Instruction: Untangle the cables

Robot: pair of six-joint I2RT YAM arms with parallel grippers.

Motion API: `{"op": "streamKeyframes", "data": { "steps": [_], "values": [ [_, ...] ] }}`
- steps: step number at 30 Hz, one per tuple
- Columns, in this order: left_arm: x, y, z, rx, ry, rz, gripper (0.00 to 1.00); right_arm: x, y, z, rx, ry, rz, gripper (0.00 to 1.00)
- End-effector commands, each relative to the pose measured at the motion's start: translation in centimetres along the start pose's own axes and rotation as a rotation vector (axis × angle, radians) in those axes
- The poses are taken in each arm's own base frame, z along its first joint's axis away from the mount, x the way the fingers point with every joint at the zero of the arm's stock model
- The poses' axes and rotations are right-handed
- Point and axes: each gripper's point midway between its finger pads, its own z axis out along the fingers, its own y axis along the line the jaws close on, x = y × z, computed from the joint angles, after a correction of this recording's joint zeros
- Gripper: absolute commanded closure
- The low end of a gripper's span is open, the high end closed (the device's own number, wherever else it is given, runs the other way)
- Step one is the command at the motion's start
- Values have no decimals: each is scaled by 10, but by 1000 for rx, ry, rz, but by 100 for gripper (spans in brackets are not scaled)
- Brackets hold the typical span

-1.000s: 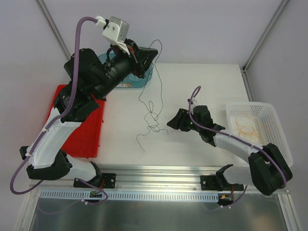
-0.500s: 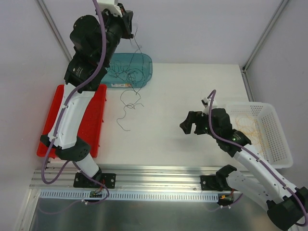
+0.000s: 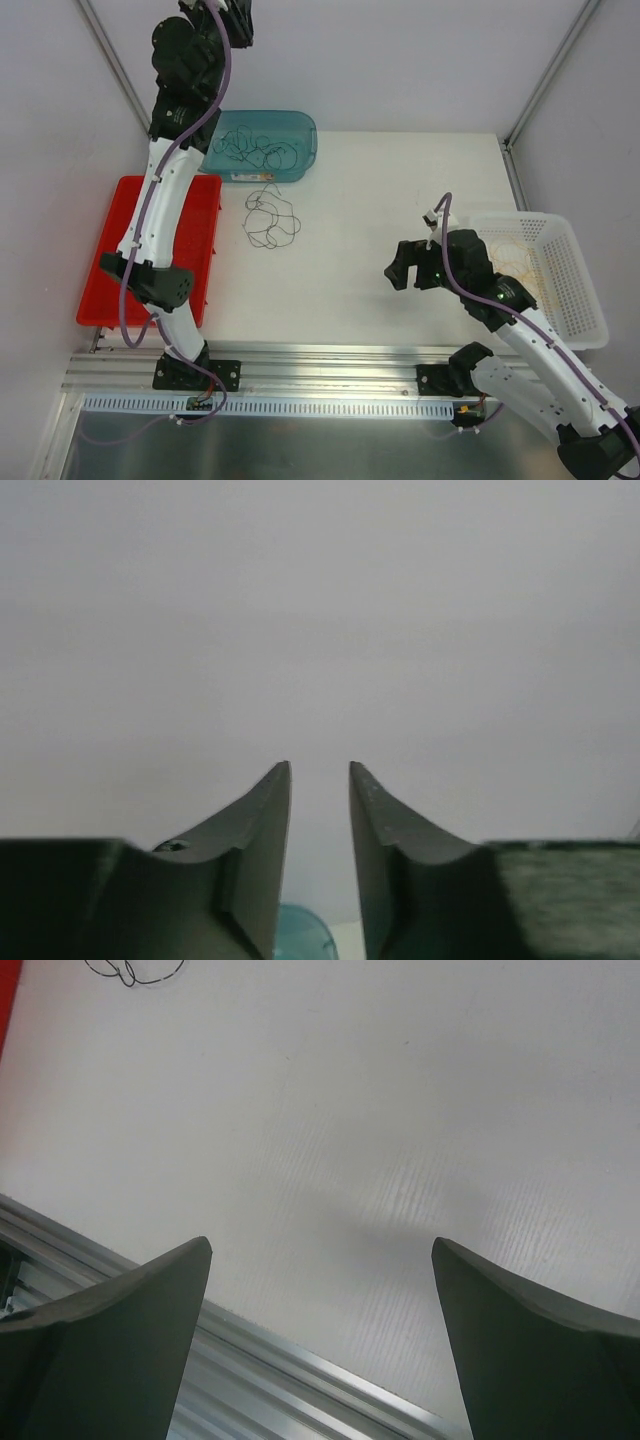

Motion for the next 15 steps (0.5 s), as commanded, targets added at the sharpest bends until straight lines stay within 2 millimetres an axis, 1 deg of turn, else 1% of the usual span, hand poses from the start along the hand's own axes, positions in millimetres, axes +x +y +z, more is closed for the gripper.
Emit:
{"op": "streamKeyframes", "data": {
  "steps": [1, 2, 3, 4, 5, 6, 7, 8, 9, 10, 11, 12, 13, 14, 15],
  "values": [
    [35, -12, -12, 61, 72, -115, 60, -2, -3, -4, 18, 1, -18, 3],
    [51, -14, -19, 66, 113, -134, 55, 0, -5, -1, 22, 9, -18, 3],
    [102, -12, -30, 51, 229, -153, 51, 2, -5, 1, 24, 18, -19, 3],
    [104, -12, -43, 40, 254, -200, 41, 4, -6, 4, 27, 30, -18, 3],
    [121, -11, -54, 30, 300, -218, 37, 4, -3, 6, 15, 35, -14, 3],
    [166, -7, -73, 0, 410, -228, 32, 7, -4, 7, 14, 41, -13, 3],
    [168, -7, -86, -13, 426, -269, 28, 8, -2, 9, 8, 45, -10, 3],
    [183, -5, -96, -27, 459, -277, 20, 7, -1, 10, 1, 41, -3, 3],
    [216, 1, -122, -73, 559, -286, 17, 10, -2, 12, 1, 50, 0, 3],
    [231, 5, -133, -98, 596, -282, 14, 11, -2, 13, 0, 50, 3, 3],
    [247, 13, -145, -147, 635, -265, 9, 11, 0, 14, -8, 50, 8, 3],
    [273, 21, -164, -196, 700, -261, 6, 12, 0, 14, -9, 52, 11, 3],
    [289, 27, -179, -238, 764, -251, 2, 14, 0, 15, -12, 56, 12, 3],
    [302, 34, -189, -281, 802, -231, 1, 15, 0, 14, -14, 57, 16, 3],
    [323, 38, -201, -313, 864, -221, 1, 16, 0, 14, -12, 60, 17, 3]
  ]
}}
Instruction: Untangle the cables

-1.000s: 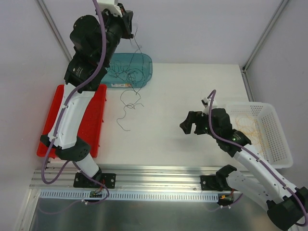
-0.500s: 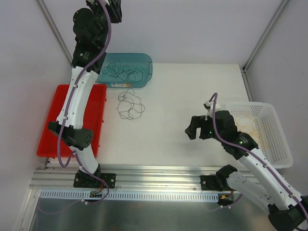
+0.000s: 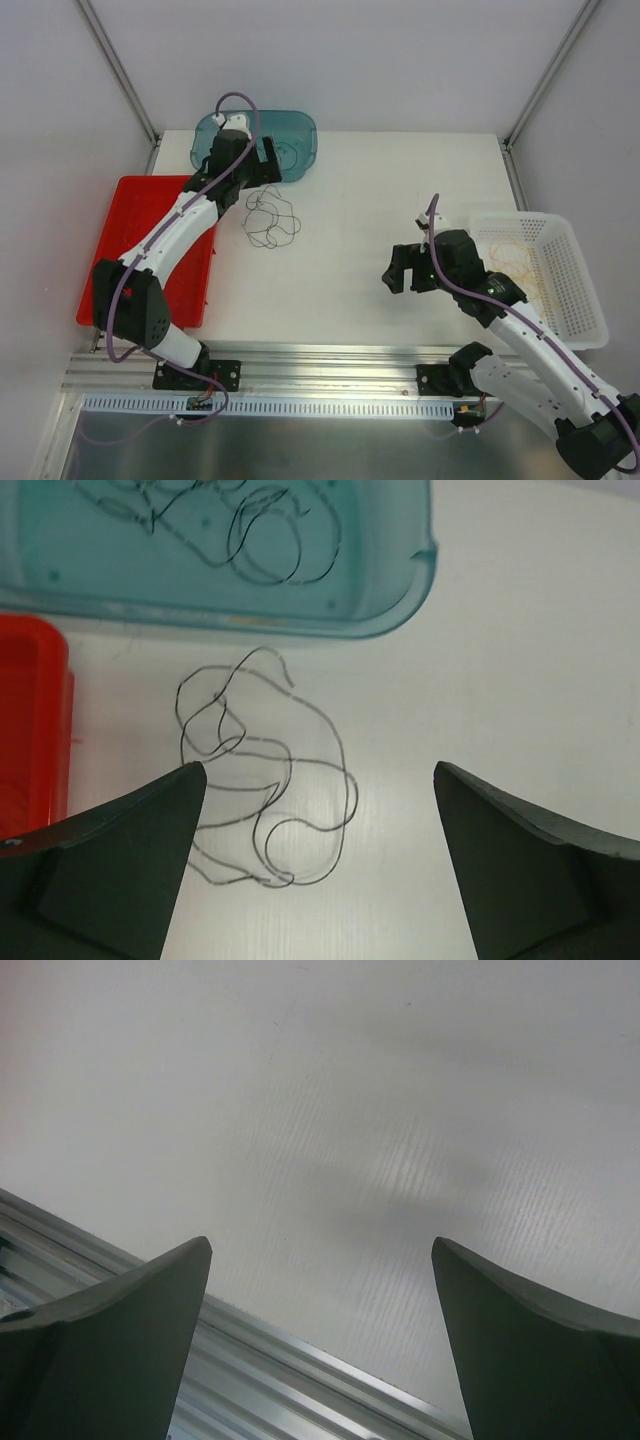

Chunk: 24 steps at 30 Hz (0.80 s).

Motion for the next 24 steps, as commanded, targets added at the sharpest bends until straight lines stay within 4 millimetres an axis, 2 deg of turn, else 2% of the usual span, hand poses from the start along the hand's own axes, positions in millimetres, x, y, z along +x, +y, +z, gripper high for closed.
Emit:
{"op": "streamKeyframes", "data": {
  "steps": [1, 2, 3, 5, 6, 8, 9, 11, 13, 14, 19, 20, 24],
  "values": [
    [31, 27, -5, -146, 81, -56, 1, -3, 5, 1, -26, -20, 16, 3],
    [39, 32, -1, -173, 107, -53, 1, -2, 4, 0, -25, -21, 17, 3],
    [55, 36, 7, -197, 156, -57, 1, -1, 4, 0, -25, -21, 18, 3],
    [66, 36, 16, -207, 199, -68, 1, 2, 2, -2, -19, -19, 19, 3],
    [78, 37, 26, -218, 234, -84, 1, 3, 2, -2, -19, -18, 21, 3],
    [80, 39, 37, -239, 245, -97, 1, 6, 0, -3, -14, -12, 22, 3],
    [91, 45, 47, -277, 265, -101, 1, 6, 0, -4, -13, -15, 26, 3],
    [99, 52, 63, -321, 283, -104, 1, 9, -2, -5, -7, -9, 28, 3],
    [97, 59, 73, -366, 270, -104, 1, 10, -3, -6, -2, -8, 26, 3],
    [107, 66, 79, -397, 287, -107, 1, 12, -4, -6, 1, -4, 26, 3],
    [120, 84, 97, -452, 317, -136, 5, 17, -7, -6, 12, 5, 26, 3],
    [125, 87, 103, -460, 330, -143, 9, 18, -7, -5, 11, 8, 28, 3],
    [144, 87, 108, -452, 393, -148, 17, 17, -6, -5, 9, 7, 28, 3]
  ]
}}
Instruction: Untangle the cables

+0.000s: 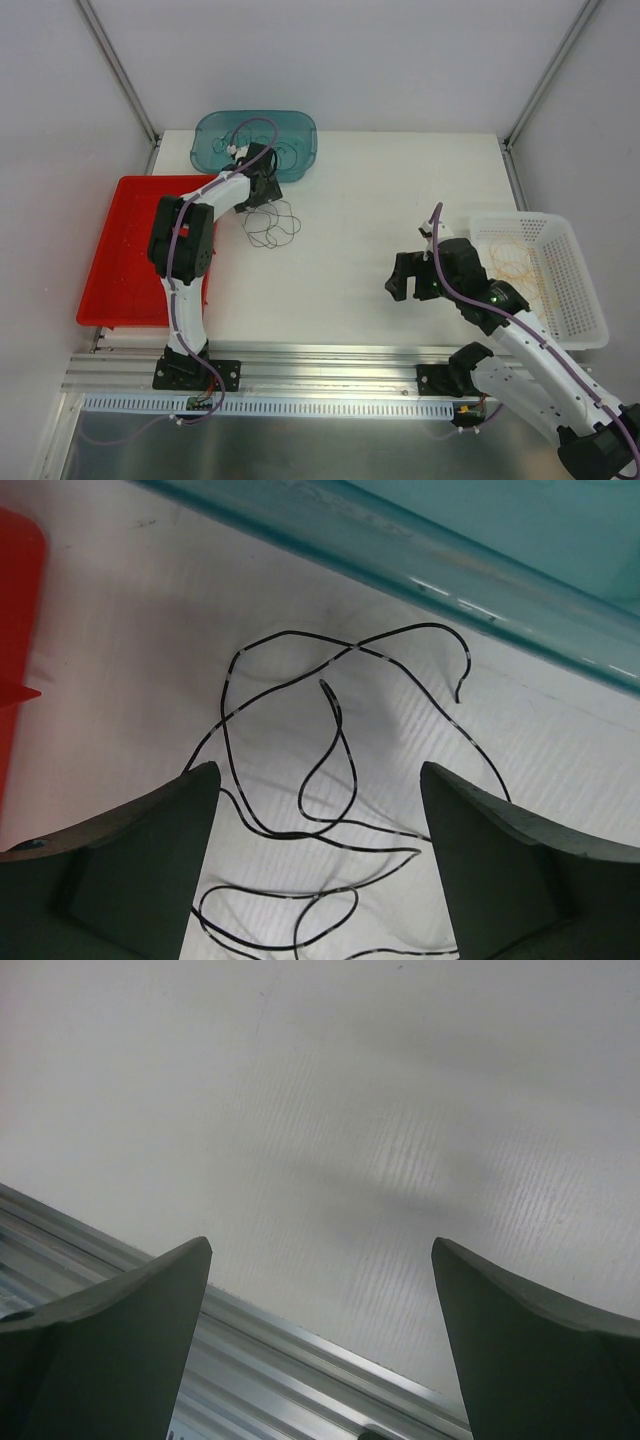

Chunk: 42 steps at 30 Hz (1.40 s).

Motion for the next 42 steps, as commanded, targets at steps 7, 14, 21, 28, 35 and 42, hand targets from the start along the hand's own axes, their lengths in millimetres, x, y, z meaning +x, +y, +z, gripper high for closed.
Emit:
{"op": "streamKeyframes", "data": {
  "steps": [7, 14, 21, 28, 35, 42],
  "values": [
    [43, 7, 12, -7, 157, -38, 49, -2, 2, 0, -6, -2, 12, 3],
    [38, 4, -27, 61, 130, -7, 100, -9, 2, -6, 10, -20, 35, 3],
    [-58, -4, -124, 181, -168, -4, 100, -11, 2, -10, 12, -29, 39, 2],
    [-171, -9, -263, 320, -541, -51, 100, -11, 1, -15, 12, -47, 45, 2],
    [-254, -17, -337, 363, -813, -59, 100, -11, 0, -19, 14, -51, 33, 2],
    [-308, -31, -317, 335, -923, -45, 100, -11, -8, -22, 60, -50, 15, 2]
  ]
}}
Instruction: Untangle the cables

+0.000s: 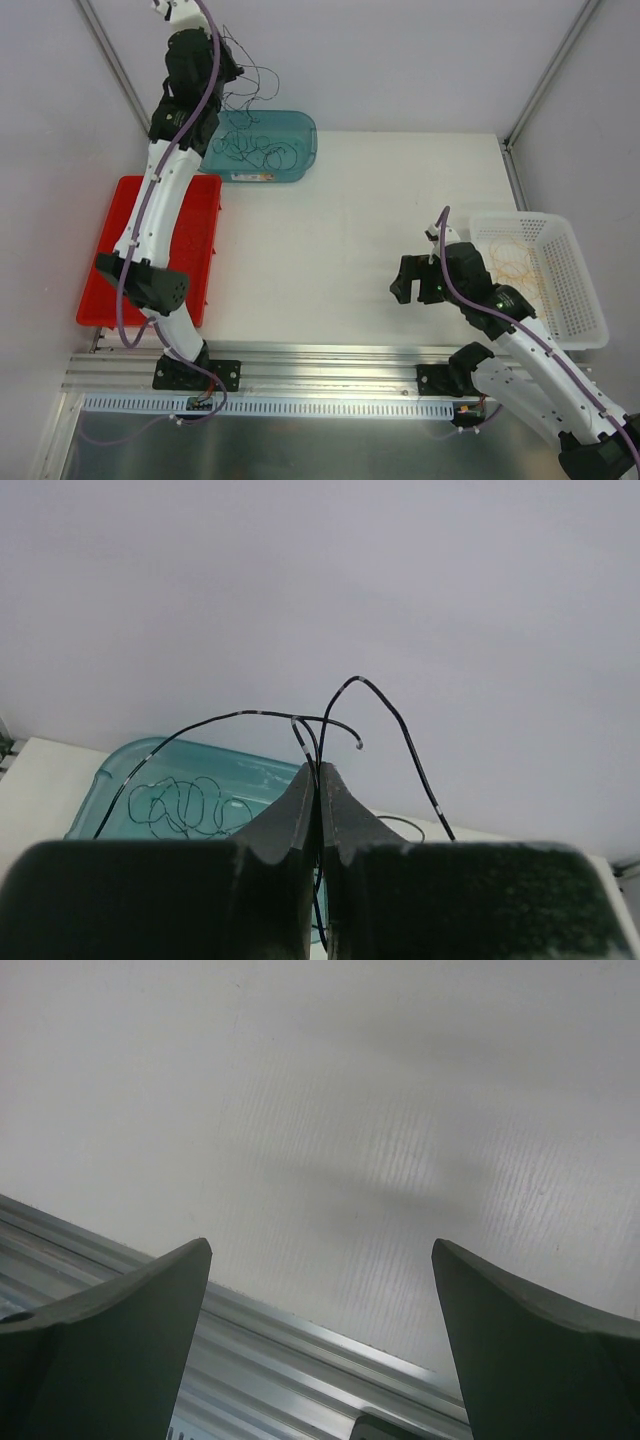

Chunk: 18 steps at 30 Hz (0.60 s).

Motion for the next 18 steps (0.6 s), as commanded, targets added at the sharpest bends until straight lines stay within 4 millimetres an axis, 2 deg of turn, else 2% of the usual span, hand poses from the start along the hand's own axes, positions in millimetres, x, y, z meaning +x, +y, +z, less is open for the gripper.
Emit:
{"op": "streamKeyframes", "data": {
  "steps": [1, 3, 4, 6, 7, 9, 10, 11, 12, 13, 14, 15, 17, 18],
  "values": [
    [21, 15, 43, -43, -9, 75, 100, -16, -1, -12, 22, -49, -15, 2],
    [24, 19, 57, -46, -36, 76, 100, -16, -3, -11, 32, -45, -19, 2],
    [39, 23, 70, -53, -20, 85, 100, -15, -3, -10, 32, -36, -23, 3],
    [53, 33, 86, -67, -11, 94, 100, -15, -3, -9, 33, -32, -23, 3],
    [73, 37, 100, -73, 4, 102, 100, -15, -2, -8, 33, -27, -23, 3],
    [96, 49, 116, -102, 23, 114, 100, -12, -3, -6, 36, -10, -27, 3],
    [123, 56, 131, -114, 50, 115, 97, -12, -3, -5, 37, -7, -29, 3],
    [142, 64, 138, -130, 76, 120, 88, -10, -4, -3, 41, 7, -32, 3],
    [171, 75, 152, -147, 101, 124, 82, -9, -4, -3, 41, 11, -32, 3],
    [184, 82, 160, -151, 105, 128, 71, -8, -5, -2, 44, 14, -34, 3],
    [197, 86, 165, -150, 124, 132, 60, -7, -5, 0, 47, 21, -34, 3],
    [216, 96, 172, -144, 157, 132, 43, -6, -6, 1, 50, 29, -35, 3],
    [224, 100, 171, -135, 181, 97, 30, -6, -6, 1, 54, 33, -40, 3],
    [222, 100, 165, -133, 189, 83, 17, -7, -6, 2, 54, 36, -40, 3]
  ]
}}
